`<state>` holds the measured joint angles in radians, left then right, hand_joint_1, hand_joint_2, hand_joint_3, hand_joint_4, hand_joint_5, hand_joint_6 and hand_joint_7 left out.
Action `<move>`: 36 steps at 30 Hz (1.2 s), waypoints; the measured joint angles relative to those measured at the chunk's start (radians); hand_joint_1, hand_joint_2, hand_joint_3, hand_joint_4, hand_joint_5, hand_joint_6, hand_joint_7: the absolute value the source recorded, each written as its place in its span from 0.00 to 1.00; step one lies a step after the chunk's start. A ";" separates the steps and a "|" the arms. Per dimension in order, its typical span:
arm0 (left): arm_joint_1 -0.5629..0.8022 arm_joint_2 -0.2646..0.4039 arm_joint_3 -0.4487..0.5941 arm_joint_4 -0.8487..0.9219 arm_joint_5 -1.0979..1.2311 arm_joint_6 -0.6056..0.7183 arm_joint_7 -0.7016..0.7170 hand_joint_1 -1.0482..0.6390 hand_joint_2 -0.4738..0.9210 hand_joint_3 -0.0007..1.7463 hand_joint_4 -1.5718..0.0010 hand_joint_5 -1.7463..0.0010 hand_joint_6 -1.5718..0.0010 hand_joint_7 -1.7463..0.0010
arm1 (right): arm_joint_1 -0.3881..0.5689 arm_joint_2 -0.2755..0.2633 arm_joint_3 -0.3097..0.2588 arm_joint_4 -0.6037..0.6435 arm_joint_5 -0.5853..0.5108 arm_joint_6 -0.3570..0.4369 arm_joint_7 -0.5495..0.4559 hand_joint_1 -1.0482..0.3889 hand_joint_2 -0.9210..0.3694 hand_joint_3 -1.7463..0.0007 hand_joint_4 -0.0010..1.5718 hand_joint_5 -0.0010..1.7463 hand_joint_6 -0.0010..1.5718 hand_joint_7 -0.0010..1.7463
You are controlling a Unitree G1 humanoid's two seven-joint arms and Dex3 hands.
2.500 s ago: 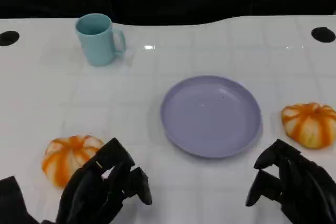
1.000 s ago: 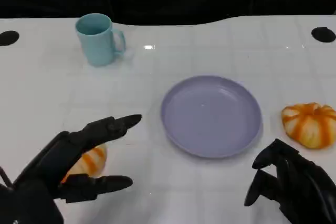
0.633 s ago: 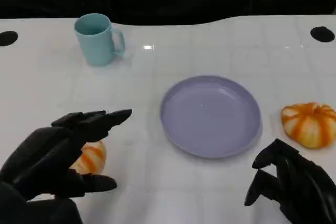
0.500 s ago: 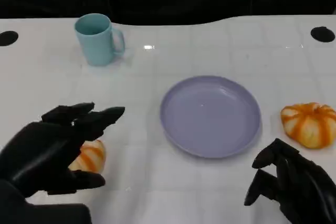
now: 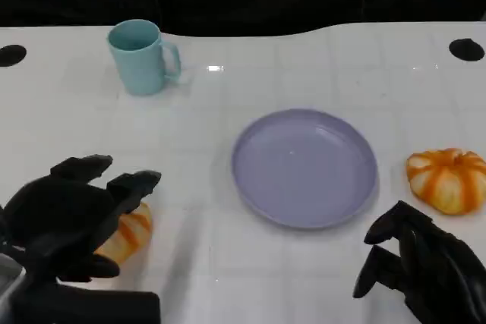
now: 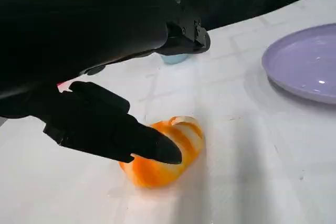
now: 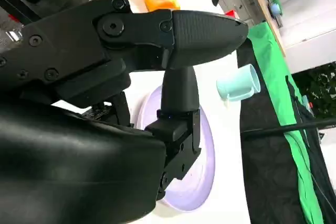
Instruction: Grasp the bread from the table and place it into the plate.
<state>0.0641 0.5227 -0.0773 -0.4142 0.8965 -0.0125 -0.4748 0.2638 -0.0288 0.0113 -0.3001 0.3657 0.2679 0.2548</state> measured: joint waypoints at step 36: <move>-0.401 -0.035 -0.297 0.756 0.006 0.044 0.117 0.38 0.95 0.01 0.91 0.94 0.88 0.98 | 0.010 0.002 0.008 -0.003 0.002 0.001 -0.002 0.36 0.00 0.71 0.40 1.00 0.28 0.98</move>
<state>-0.3371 0.4874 -0.3747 0.3418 0.9025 0.0315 -0.3577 0.2736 -0.0269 0.0191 -0.3028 0.3677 0.2686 0.2528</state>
